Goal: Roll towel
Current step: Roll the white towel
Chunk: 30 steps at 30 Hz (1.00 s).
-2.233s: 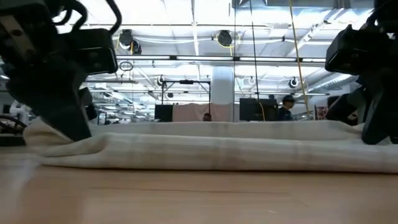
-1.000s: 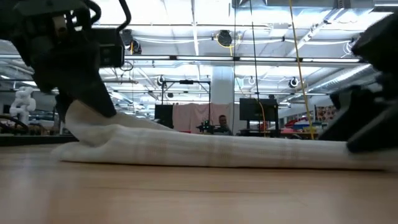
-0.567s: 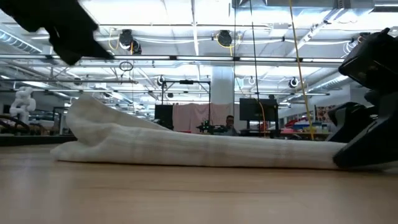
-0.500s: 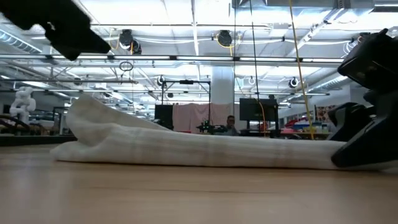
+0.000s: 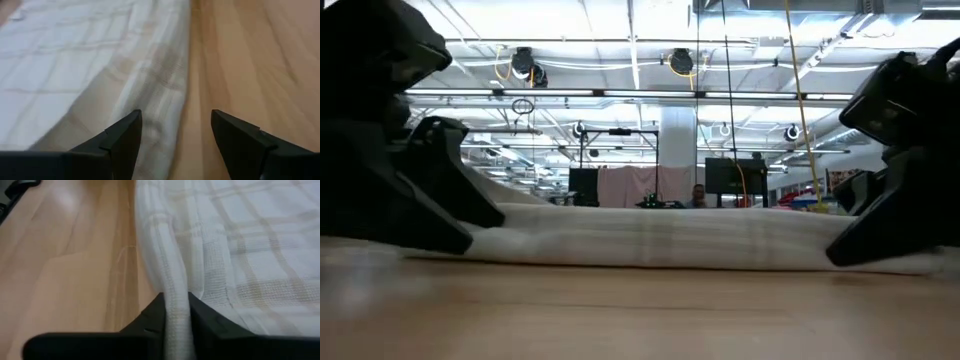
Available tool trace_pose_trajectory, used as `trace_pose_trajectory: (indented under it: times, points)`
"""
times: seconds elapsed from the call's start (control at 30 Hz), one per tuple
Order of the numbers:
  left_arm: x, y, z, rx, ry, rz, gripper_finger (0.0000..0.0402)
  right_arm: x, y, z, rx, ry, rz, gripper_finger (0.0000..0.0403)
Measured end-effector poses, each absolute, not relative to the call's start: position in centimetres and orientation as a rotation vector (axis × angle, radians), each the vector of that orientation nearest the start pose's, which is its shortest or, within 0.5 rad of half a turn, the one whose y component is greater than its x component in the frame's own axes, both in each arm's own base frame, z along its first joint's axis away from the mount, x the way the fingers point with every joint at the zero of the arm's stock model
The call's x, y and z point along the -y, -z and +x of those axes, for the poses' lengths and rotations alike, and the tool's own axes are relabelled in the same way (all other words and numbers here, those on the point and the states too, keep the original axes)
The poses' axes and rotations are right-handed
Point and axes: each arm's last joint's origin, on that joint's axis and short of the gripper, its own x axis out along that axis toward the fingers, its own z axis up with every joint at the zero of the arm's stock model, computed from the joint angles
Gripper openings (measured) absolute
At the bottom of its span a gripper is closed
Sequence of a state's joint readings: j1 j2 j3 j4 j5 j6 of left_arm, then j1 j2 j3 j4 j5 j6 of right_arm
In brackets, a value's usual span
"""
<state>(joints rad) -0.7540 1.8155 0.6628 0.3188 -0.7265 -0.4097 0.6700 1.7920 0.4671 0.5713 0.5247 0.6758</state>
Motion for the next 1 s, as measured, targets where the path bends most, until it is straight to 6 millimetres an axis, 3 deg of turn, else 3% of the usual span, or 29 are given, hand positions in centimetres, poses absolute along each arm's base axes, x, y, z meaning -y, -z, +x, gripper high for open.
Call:
trace_pose_trajectory:
  times: [0.27,0.43,0.53,0.73,1.0]
  points:
    - [18.4,-9.2,23.2,-0.633,-0.156,0.186,0.0244,-15.0,-7.6,21.9,-0.629,0.059,0.269,0.0024]
    - [20.8,-12.6,24.4,-0.481,-0.122,0.262,0.0244,-14.6,-7.5,22.2,-0.651,0.047,0.324,0.0025]
    - [21.1,-12.9,24.7,-0.511,-0.091,0.319,0.0247,-14.5,-7.6,22.4,-0.650,0.050,0.344,0.0025]
    - [19.2,-11.5,24.4,-0.676,-0.166,0.323,0.0276,-14.3,-7.6,22.6,-0.670,0.015,0.387,0.0022]
    - [17.5,-10.8,24.9,-0.853,-0.105,0.235,0.0296,-14.3,-7.7,22.8,-0.678,-0.003,0.419,0.0022]
